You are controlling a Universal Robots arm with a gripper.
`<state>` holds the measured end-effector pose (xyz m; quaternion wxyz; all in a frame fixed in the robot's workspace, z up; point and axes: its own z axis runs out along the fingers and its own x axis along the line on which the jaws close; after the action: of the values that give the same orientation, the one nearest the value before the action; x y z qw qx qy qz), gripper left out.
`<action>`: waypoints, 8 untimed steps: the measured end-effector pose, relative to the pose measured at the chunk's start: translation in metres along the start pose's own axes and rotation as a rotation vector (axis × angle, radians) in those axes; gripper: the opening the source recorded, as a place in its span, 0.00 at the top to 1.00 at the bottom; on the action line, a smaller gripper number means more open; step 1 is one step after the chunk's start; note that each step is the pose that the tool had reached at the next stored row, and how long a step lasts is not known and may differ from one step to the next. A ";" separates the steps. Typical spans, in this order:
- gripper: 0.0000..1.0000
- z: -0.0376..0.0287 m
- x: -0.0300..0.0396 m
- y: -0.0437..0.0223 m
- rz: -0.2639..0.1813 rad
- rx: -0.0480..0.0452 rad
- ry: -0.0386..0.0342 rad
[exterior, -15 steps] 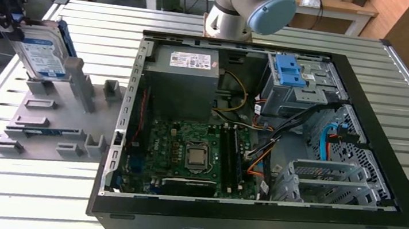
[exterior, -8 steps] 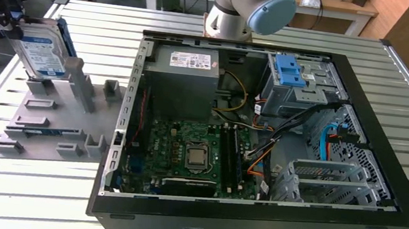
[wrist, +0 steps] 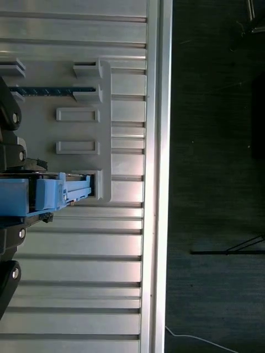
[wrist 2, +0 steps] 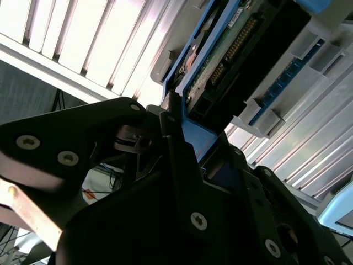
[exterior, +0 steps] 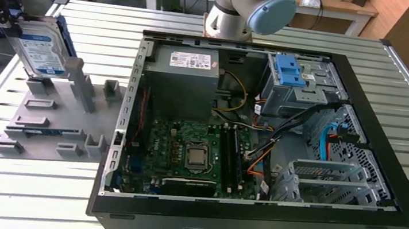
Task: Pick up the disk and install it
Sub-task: 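Pick up the disk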
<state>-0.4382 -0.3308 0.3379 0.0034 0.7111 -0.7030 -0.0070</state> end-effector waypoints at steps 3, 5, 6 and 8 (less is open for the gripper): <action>0.64 -0.0026 0.0000 0.0000 0.000 0.0001 0.0000; 0.64 -0.0041 0.0000 0.0001 0.000 0.0001 -0.0001; 0.64 -0.0047 0.0000 0.0001 0.000 0.0001 -0.0001; 0.64 -0.0064 0.0000 0.0001 0.000 0.0000 0.0000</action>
<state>-0.4382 -0.3308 0.3443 0.0035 0.7111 -0.7030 -0.0070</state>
